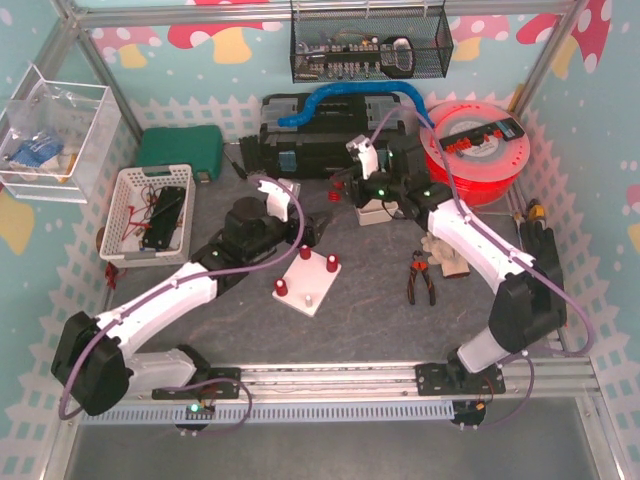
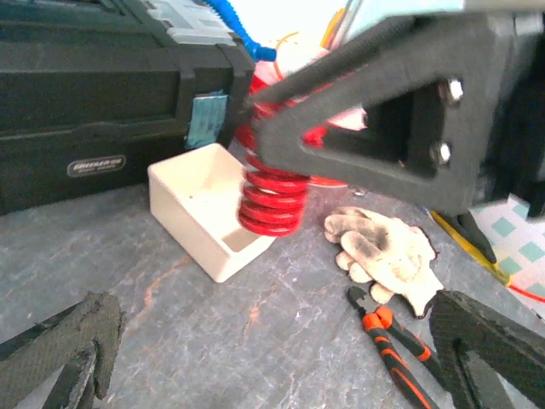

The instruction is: Install the large spring

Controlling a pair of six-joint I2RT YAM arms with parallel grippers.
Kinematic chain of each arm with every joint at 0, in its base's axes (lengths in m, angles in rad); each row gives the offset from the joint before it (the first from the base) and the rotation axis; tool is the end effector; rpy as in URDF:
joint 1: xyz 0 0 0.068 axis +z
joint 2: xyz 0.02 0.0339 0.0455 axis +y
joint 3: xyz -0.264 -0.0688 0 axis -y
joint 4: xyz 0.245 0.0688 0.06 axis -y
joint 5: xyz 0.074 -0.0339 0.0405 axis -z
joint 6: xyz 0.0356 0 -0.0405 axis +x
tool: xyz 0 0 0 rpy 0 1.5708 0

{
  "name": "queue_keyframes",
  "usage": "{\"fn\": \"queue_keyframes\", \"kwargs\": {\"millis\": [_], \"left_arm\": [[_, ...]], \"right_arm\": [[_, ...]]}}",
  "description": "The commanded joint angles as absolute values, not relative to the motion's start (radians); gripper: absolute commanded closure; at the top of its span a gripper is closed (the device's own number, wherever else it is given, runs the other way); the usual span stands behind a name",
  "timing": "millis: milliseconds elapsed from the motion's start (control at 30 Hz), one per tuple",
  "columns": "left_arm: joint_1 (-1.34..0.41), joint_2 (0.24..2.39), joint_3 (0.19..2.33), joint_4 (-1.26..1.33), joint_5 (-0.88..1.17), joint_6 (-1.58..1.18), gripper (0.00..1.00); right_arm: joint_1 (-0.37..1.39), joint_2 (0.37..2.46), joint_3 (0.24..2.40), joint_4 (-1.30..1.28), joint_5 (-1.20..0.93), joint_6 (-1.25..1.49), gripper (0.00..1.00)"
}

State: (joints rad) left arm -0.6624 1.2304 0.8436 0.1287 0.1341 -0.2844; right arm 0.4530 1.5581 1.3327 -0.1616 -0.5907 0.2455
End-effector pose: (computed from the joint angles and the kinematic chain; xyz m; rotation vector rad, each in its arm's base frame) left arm 0.2234 -0.1803 0.2976 0.4528 1.8448 -0.7796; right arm 0.3193 0.1775 0.3421 -0.6113 1.9382 1.0273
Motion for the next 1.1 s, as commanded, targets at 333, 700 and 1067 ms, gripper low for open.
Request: {"fn": "queue_keyframes", "kwargs": {"millis": [333,700,1067], "left_arm": [[-0.355,1.173,0.885,-0.168,0.225,-0.756,0.01],[-0.229,1.256,0.940,-0.227,0.221,-0.792,0.01],[-0.222,1.306,0.935,-0.238,0.297,-0.780,0.01]], "right_arm": [[0.457,1.293,0.852,0.231,-0.748,-0.285,1.00],[0.626,1.251,0.731,0.165,-0.825,-0.587,1.00],[0.703,1.346,0.655,0.435,-0.915,-0.454,1.00]]}}
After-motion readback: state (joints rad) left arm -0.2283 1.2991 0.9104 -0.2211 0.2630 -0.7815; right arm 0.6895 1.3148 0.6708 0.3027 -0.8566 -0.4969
